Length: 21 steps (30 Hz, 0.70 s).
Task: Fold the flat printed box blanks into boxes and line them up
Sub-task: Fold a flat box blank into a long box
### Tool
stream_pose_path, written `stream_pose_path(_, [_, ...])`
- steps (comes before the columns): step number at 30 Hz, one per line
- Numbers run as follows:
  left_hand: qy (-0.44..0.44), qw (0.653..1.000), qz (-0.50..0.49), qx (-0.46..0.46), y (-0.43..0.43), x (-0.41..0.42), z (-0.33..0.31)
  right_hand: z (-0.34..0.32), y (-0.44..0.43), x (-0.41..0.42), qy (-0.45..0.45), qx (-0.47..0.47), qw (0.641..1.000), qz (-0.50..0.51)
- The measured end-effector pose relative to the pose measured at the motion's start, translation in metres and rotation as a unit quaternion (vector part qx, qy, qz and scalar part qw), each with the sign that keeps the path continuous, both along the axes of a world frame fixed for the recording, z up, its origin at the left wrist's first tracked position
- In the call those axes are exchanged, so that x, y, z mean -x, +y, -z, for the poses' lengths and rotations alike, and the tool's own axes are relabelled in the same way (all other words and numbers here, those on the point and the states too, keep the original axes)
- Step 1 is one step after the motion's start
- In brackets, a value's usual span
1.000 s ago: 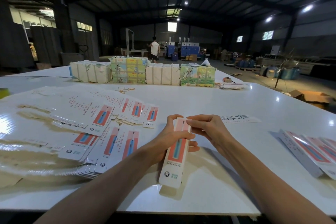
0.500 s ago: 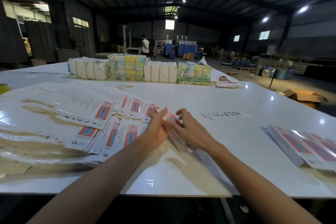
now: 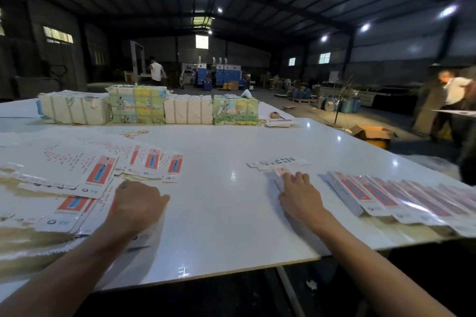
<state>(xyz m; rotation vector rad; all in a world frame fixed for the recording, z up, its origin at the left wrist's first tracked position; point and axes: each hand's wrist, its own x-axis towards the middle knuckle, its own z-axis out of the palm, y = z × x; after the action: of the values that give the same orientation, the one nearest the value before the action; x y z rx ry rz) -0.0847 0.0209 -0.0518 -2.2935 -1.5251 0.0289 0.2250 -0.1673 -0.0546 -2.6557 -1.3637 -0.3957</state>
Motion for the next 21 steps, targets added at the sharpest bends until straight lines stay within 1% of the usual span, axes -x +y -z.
stream_pose_path(3, [0.006,1.0,0.003,-0.02,-0.007,0.007,-0.001,0.002,-0.022,-0.027,-0.056,0.032,0.996,0.067])
stream_pose_path(6, [-0.007,1.0,0.025,-0.009,-0.007,0.005,-0.006,0.0,-0.042,-0.046,-0.059,0.025,0.993,0.1])
stream_pose_path(8, [-0.08,0.996,0.013,0.043,-0.006,0.001,-0.011,0.0,-0.051,-0.051,-0.05,0.02,0.993,0.109])
stream_pose_path(10, [-0.143,0.984,0.002,0.106,-0.002,-0.003,-0.019,0.0,-0.058,-0.053,-0.051,0.02,0.991,0.12])
stream_pose_path(12, [-0.166,0.973,0.005,0.16,0.004,-0.003,-0.027,0.001,-0.063,-0.054,-0.055,0.028,0.989,0.135])
stream_pose_path(15, [-0.215,0.953,0.024,0.211,0.013,0.001,-0.034,-0.002,-0.062,-0.054,-0.065,0.044,0.985,0.157])
stream_pose_path(17, [-0.29,0.927,0.03,0.236,0.016,0.002,-0.034,-0.007,-0.051,-0.05,-0.088,0.036,0.985,0.144])
stream_pose_path(19, [-0.373,0.884,0.034,0.278,0.015,0.0,-0.036,-0.013,-0.03,-0.04,-0.103,0.012,0.99,0.092])
stream_pose_path(21, [-0.447,0.834,0.048,0.319,0.012,-0.007,-0.035,-0.02,-0.003,-0.024,-0.097,-0.03,0.995,0.013])
